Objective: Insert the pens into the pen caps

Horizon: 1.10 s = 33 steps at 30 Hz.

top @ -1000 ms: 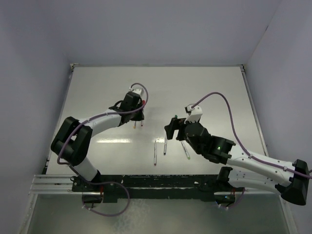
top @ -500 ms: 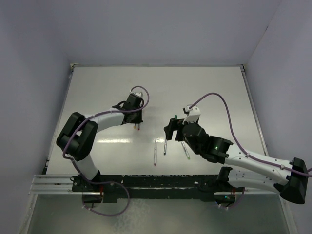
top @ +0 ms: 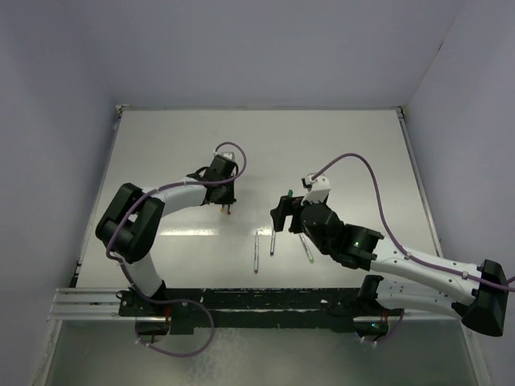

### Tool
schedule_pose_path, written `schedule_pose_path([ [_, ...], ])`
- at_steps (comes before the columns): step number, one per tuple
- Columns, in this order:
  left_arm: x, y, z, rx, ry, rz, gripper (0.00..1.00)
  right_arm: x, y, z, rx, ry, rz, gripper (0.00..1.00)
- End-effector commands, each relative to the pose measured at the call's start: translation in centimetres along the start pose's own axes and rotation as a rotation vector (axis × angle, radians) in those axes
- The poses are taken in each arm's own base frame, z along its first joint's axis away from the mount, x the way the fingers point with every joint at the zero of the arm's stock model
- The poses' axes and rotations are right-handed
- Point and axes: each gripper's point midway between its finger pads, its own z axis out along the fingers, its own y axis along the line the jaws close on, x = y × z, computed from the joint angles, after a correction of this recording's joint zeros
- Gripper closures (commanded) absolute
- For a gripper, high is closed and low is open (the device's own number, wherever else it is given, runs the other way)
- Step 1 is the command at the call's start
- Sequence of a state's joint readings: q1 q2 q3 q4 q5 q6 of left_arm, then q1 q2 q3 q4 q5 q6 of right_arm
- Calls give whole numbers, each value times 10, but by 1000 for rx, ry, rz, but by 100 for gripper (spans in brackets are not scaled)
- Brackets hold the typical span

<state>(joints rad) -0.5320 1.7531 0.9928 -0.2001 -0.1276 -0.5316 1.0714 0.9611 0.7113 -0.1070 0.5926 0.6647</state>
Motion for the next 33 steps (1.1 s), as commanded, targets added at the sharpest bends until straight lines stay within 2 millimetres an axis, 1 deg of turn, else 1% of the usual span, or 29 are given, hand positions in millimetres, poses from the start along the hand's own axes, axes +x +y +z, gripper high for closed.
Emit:
schedule_pose_path([
  [1,-22,-6,-6,5,-43,-25,79,-7,1,0,-1,-35,26,12],
  [3,-29,-9,-13,17,-60,-27,78,-8,1,-1,-3,-38,27,12],
  [7,-50,-17,-34,51,-117,-26,76,-6,2,0,-9,-34,24,12],
  [11,-62,-20,-51,61,-152,-26,74,-2,2,2,-10,-24,19,12],
  [15,-65,-24,-67,96,-172,-25,73,-2,0,2,2,-30,18,12],
  [18,-60,-29,-79,134,-182,-15,73,-4,-7,0,33,-39,32,11],
  [19,-57,-31,-84,145,-185,-7,73,-2,-11,-1,50,-36,42,9],
  [21,-49,-35,-93,161,-191,13,73,0,-13,-2,56,-32,66,2],
  [22,-43,-38,-98,169,-192,23,73,0,-18,-3,72,-44,72,0],
  [23,-36,-40,-102,175,-192,35,73,-2,-23,-3,95,-62,73,0],
  [27,3,-51,-116,170,-163,97,73,-7,-47,-7,198,-118,93,0],
  [30,33,-61,-123,209,-115,93,74,-10,-60,-11,252,-145,106,0],
  [33,59,-71,-130,239,-87,96,72,-8,-81,-12,336,-134,140,0],
])
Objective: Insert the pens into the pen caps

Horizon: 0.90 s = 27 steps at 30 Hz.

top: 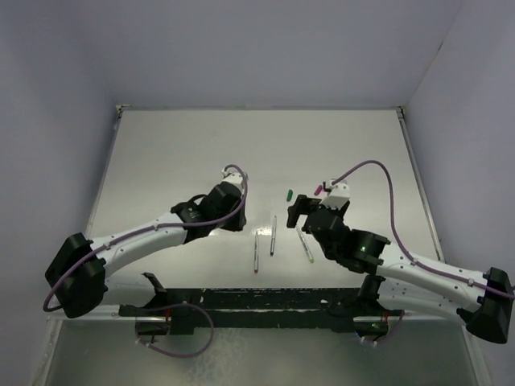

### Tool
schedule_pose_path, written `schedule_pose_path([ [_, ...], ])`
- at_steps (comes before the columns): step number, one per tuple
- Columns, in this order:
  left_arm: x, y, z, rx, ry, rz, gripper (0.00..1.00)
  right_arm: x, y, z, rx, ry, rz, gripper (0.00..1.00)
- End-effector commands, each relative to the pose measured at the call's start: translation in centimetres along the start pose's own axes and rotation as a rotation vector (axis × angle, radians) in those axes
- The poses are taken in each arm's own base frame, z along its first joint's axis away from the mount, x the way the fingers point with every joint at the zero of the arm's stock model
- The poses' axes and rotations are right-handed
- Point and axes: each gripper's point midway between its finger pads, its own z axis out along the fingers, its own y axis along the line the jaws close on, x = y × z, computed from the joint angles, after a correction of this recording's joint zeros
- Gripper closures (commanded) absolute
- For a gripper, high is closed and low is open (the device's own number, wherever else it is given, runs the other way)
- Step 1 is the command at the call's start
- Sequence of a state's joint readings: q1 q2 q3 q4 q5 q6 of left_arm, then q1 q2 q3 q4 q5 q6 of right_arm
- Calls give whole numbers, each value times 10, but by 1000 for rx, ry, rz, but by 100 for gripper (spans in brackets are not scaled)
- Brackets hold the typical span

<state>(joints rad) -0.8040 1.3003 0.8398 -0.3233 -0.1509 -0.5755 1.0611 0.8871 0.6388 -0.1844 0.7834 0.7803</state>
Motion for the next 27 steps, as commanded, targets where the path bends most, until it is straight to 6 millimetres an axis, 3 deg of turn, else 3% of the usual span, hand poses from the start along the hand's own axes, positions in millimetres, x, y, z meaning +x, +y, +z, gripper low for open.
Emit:
schedule_pose_path([
  [1,28,-11,-11,3,21,-39,72,-13,-38,4,173,-44,78,0],
  [6,65,-27,-12,-39,78,32,69,-13,-64,20,232,34,117,0],
  [12,96,-58,1,-36,129,110,64,-12,-70,24,239,45,116,0],
  [27,102,-70,21,-88,134,133,53,-8,-69,16,173,29,150,0],
])
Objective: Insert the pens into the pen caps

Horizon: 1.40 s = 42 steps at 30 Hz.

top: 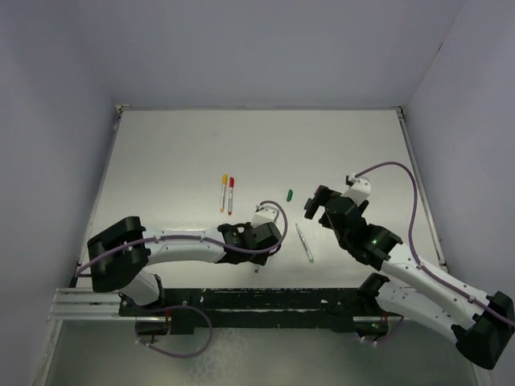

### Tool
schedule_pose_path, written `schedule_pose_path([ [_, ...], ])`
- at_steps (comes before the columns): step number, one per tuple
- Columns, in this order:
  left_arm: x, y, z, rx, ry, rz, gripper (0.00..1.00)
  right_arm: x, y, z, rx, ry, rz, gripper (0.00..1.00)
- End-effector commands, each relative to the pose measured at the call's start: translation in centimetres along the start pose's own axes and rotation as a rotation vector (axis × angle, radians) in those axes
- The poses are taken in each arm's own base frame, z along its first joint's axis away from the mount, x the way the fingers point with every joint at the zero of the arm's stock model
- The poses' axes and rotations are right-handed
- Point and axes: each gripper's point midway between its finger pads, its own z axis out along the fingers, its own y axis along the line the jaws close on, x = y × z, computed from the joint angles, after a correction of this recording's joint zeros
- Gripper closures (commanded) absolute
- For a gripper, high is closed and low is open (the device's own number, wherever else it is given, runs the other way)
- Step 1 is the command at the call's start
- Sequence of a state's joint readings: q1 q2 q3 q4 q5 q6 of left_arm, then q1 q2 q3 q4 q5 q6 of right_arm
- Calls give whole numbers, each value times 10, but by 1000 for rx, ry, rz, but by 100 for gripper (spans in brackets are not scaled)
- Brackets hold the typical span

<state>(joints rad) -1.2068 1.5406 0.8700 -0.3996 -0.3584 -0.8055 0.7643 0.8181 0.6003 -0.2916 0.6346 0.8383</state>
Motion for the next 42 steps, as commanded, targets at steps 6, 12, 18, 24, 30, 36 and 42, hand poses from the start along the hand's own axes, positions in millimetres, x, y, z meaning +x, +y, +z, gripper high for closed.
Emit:
schedule_pose_path([
  [6,-11,-7,13,-61,-11,-17,51,-8,4,0,-23,-30,16,0],
  [12,-13,4,16,-85,26,-30,51,-6,5,0,-27,-28,18,0],
  [18,-9,12,18,-55,97,-19,51,-6,4,0,-29,-31,24,0],
  [24,7,5,22,-4,190,9,52,-8,7,-2,-42,-31,43,0],
  [30,21,3,29,11,247,22,52,-7,10,-4,-60,-23,55,0],
  [36,28,10,31,-18,273,30,54,-5,8,-5,-65,-18,60,0],
  [42,35,29,30,-95,308,51,56,-4,8,-7,-72,-17,75,0],
])
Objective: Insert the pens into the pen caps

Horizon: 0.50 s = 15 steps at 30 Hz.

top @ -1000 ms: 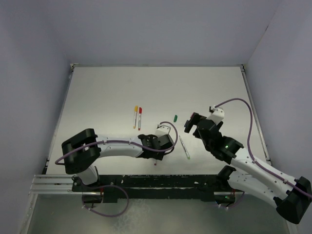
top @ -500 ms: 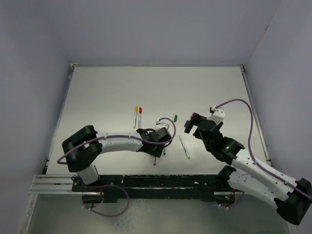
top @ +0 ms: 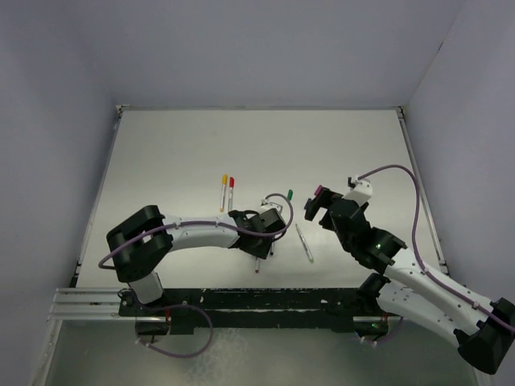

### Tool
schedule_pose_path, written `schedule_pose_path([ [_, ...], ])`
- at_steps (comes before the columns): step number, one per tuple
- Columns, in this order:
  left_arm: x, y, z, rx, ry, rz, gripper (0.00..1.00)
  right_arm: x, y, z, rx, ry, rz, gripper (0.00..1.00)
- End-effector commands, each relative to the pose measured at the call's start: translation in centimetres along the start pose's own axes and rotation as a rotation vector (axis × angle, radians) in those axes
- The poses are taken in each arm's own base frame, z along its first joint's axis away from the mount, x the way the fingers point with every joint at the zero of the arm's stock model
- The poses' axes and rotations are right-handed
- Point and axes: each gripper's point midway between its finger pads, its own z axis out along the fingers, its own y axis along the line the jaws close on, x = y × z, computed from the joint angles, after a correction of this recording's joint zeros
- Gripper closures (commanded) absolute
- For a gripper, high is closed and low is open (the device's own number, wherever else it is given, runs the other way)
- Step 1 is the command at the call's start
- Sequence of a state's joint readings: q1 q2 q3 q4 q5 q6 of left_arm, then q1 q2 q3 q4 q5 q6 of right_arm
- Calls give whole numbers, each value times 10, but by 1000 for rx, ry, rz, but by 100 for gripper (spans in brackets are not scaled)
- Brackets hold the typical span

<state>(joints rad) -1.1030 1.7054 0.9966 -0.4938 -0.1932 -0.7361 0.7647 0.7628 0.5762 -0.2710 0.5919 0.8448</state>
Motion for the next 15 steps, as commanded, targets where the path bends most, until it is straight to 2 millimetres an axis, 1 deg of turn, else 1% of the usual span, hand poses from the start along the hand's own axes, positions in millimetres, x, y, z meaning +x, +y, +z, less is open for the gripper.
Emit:
schedule_pose_path([
  [1,29,27,11,-100,120,28,56,-4,3,0,-14,-19,40,0],
  [4,35,35,13,-122,141,24,57,-5,3,-1,-16,-19,45,0],
  [10,47,42,16,-141,193,29,62,-7,4,-2,-16,-25,61,0],
  [13,56,46,19,-155,234,47,70,-7,4,-2,-16,-27,72,0],
  [15,64,52,19,-187,271,59,75,-7,3,-2,-14,-28,77,0],
])
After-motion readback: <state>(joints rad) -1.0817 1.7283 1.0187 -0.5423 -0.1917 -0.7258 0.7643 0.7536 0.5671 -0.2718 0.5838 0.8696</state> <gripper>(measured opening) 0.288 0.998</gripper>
